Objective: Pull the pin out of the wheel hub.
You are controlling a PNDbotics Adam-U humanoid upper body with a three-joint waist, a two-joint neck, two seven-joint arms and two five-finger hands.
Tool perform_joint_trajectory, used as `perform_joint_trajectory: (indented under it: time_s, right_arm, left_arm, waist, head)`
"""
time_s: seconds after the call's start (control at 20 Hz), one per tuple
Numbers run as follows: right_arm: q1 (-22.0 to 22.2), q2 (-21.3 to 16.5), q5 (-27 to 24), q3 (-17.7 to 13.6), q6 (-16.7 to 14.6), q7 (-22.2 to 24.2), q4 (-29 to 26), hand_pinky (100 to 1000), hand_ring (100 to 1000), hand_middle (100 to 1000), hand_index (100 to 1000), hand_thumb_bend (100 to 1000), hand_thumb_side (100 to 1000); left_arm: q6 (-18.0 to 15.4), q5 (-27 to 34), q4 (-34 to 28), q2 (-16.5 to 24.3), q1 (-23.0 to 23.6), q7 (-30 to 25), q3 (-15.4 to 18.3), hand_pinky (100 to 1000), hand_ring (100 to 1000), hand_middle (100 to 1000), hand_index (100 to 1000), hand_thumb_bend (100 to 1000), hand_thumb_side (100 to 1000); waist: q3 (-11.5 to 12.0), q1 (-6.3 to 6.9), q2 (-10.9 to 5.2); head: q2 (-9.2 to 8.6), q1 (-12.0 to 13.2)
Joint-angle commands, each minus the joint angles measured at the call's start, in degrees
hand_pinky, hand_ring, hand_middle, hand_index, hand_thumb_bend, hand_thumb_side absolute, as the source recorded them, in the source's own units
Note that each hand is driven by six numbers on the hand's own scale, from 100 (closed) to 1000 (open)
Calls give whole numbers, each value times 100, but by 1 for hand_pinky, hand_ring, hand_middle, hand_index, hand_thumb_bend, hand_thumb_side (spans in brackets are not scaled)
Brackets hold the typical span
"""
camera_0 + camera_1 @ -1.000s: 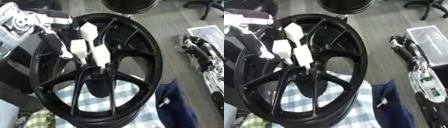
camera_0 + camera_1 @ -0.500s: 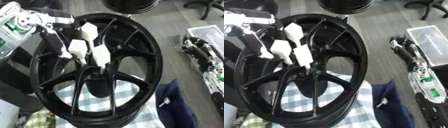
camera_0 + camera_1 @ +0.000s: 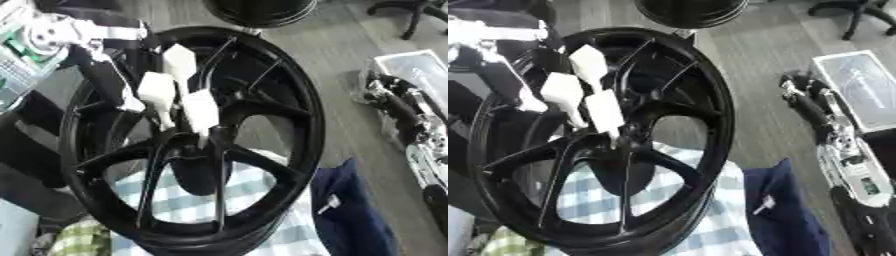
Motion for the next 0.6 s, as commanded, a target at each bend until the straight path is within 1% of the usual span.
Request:
perform_joint_trajectory:
  time_s: [0.05, 0.2, 0.35, 0.45, 0.6]
  right_arm:
    - [-43, -120, 36, -39, -11, 8, -43, 832, 747, 702, 795, 173, 483]
    - [-45, -122, 36, -39, -13, 11, -42, 832, 747, 702, 795, 172, 484]
    - [-46, -135, 37, -50, -16, 4, -43, 832, 747, 702, 795, 172, 483]
    - [-47, -147, 36, -62, -20, -5, -46, 832, 747, 702, 795, 172, 483]
    - [-44, -176, 33, -94, -28, -36, -53, 832, 747, 702, 795, 171, 482]
  left_arm:
    - [12, 70, -243, 279, -87, 113, 289, 704, 603, 555, 432, 435, 116]
    - [50, 193, -513, 430, 2, 262, 559, 704, 599, 551, 429, 445, 119]
    - [114, 372, -820, 651, 178, 471, 914, 704, 594, 548, 428, 457, 122]
    - [170, 488, -1009, 868, 382, 636, 1168, 704, 591, 552, 427, 464, 122]
    - [283, 622, -1250, 1286, 806, 917, 1620, 704, 588, 553, 425, 473, 123]
  waist:
    - [3, -20, -118]
    - [12, -21, -114]
    - [31, -22, -109]
    - [51, -26, -102]
    - [93, -35, -83]
  head:
    - [-52, 1]
    - [-48, -8]
    - [-47, -22]
    - [-43, -51]
    - [-44, -101]
